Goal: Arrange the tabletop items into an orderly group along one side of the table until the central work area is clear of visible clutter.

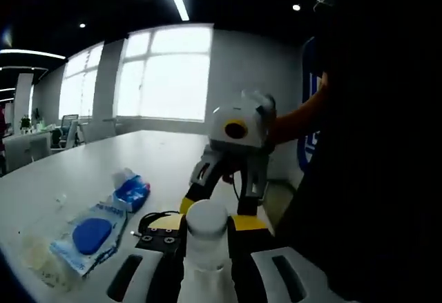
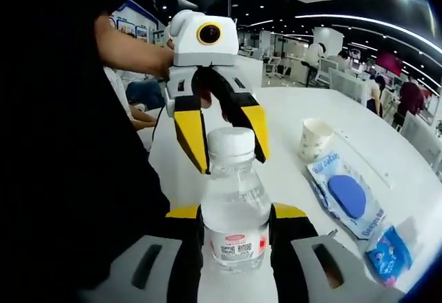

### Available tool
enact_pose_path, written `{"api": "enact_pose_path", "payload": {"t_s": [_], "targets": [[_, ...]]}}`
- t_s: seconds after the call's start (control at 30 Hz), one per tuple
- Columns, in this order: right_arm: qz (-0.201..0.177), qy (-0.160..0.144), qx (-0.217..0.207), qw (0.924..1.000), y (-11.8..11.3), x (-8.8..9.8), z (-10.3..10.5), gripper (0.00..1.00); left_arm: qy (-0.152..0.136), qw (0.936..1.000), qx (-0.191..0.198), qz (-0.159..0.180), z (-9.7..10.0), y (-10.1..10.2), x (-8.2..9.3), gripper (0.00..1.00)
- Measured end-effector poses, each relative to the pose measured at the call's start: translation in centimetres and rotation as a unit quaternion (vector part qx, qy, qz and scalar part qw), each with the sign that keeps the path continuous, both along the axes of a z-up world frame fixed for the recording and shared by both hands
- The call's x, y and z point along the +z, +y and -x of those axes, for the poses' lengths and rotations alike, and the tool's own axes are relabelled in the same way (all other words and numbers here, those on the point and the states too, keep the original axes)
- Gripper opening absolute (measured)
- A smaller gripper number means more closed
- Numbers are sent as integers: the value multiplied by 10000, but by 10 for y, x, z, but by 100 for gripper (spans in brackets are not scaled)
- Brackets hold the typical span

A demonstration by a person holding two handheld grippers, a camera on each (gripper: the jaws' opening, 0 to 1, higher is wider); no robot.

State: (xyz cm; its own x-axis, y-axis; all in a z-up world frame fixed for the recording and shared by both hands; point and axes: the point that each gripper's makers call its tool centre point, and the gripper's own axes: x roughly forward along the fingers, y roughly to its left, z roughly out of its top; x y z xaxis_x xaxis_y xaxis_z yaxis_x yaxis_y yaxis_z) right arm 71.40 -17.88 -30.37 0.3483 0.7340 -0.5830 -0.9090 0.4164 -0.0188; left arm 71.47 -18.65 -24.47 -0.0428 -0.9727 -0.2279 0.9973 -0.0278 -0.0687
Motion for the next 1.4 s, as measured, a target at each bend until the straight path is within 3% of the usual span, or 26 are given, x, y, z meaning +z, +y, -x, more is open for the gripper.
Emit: {"api": "enact_pose_path", "payload": {"t_s": [0.1, 0.3, 0.53, 0.7, 1.03, 1.4], "targets": [[-153, -21, -66, 9999, 5, 4, -7, 31, -163, 9998, 57, -56, -6, 2, 7, 22], [-296, -52, -70, 9995, 16, 5, -11, 31, -119, 9999, 104, 56, -10, 3, 16, 22], [-326, 13, -61, 9994, 20, -1, -10, 32, -113, 9998, -103, -84, -9, 5, 9, 22], [-297, 71, -46, 9995, 17, -7, -5, 32, -122, 9993, -288, -194, -4, 5, 1, 22], [-269, 149, -114, 9995, 6, -8, 0, 33, -8, 9987, -504, -54, 2, -13, 1, 22], [-393, 301, -309, 9983, -2, -10, 3, 34, 13, 9976, -673, -143, 8, -23, 0, 22]]}}
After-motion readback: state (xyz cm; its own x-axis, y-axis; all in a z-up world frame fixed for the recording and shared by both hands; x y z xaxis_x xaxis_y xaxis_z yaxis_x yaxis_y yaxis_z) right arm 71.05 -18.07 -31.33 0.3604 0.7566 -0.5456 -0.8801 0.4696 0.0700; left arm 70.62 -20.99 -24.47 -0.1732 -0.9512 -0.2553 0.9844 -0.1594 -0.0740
